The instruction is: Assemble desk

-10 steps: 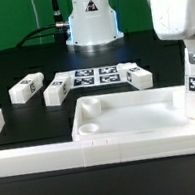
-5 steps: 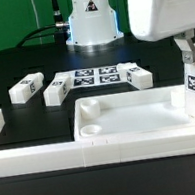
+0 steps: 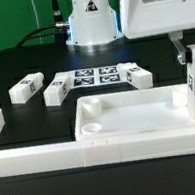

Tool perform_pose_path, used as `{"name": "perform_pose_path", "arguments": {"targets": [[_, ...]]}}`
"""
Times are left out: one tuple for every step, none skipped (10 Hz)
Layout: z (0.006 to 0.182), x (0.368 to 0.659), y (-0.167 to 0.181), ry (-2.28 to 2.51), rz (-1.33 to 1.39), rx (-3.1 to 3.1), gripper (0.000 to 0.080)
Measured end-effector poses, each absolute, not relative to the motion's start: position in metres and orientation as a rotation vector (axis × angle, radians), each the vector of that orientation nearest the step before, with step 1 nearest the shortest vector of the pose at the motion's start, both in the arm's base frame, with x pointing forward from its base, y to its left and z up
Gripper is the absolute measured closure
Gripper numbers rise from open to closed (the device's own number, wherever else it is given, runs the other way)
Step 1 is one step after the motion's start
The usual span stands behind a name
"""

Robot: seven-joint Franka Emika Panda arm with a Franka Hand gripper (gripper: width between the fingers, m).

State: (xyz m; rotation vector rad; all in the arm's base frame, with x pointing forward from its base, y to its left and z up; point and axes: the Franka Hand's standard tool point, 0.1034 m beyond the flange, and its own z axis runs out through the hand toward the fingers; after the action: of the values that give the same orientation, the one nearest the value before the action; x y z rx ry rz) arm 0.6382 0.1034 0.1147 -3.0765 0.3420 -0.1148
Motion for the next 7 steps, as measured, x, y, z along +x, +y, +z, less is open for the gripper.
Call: {"name": "perform_pose_path", "arguments": {"targets": [[0.1147, 0.6383, 0.1026, 0.442, -0.113, -3.062, 0.0508], [0.1147, 0.6384, 0.1024, 0.486, -0.112, -3.054, 0.0508], [0.1145, 0.6382, 0.1028, 0.530, -0.110, -3.045, 0.0475], [0.1145, 0.6381, 0.1027, 0.490, -0.110, -3.053, 0.0475], [0.1144, 0.6380, 0.1019, 0.398, -0.111, -3.069, 0.0283], [0.1144, 0.6379, 0.1025, 0.344, -0.112, -3.078, 0.0178], [0.1144, 0.6377, 0.1038, 0.236, -0.115, -3.091, 0.0178]]}}
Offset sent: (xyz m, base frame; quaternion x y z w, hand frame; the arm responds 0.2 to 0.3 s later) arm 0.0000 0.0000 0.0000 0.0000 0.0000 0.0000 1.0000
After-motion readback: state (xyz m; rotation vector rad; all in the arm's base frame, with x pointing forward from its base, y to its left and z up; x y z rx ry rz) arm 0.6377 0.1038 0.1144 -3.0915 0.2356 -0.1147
